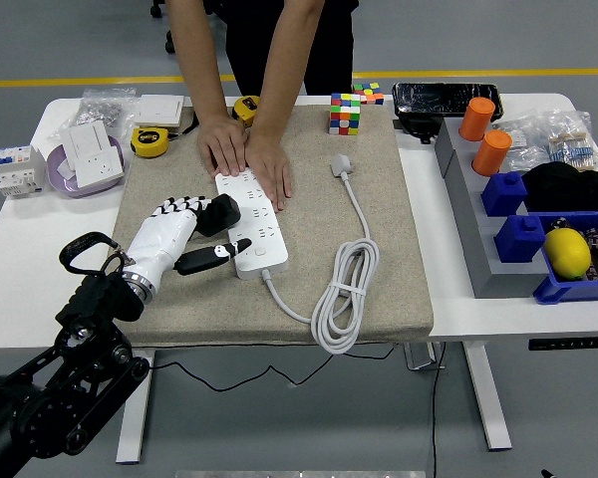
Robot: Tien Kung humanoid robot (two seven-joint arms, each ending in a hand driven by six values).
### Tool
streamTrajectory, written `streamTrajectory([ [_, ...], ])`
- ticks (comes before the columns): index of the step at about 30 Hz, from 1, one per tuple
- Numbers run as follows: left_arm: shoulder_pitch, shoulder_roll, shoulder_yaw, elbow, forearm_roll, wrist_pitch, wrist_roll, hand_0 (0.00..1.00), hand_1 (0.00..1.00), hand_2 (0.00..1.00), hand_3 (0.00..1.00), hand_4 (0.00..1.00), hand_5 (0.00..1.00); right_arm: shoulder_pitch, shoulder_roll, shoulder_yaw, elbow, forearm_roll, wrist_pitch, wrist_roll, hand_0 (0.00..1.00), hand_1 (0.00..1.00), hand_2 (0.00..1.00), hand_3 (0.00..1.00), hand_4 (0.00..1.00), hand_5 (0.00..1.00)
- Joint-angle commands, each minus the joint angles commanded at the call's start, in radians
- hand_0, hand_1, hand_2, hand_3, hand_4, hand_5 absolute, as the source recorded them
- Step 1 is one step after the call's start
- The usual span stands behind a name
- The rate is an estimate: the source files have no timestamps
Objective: Pick up the plug,place it near the board,insert it into the board,press the button
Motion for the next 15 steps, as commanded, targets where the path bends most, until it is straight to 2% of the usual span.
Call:
streamTrajectory([
  [15, -0.013, -0.014, 0.026, 0.008, -0.007, -0.007, 0.004, 0.998, 0.998, 0.998, 0.926, 0.998, 0.998, 0.005, -0.001, -0.006, 0.000, 0.008, -0.001, 0.001, 0.840, 0.753, 0.764, 0.794, 0.998, 0.946],
])
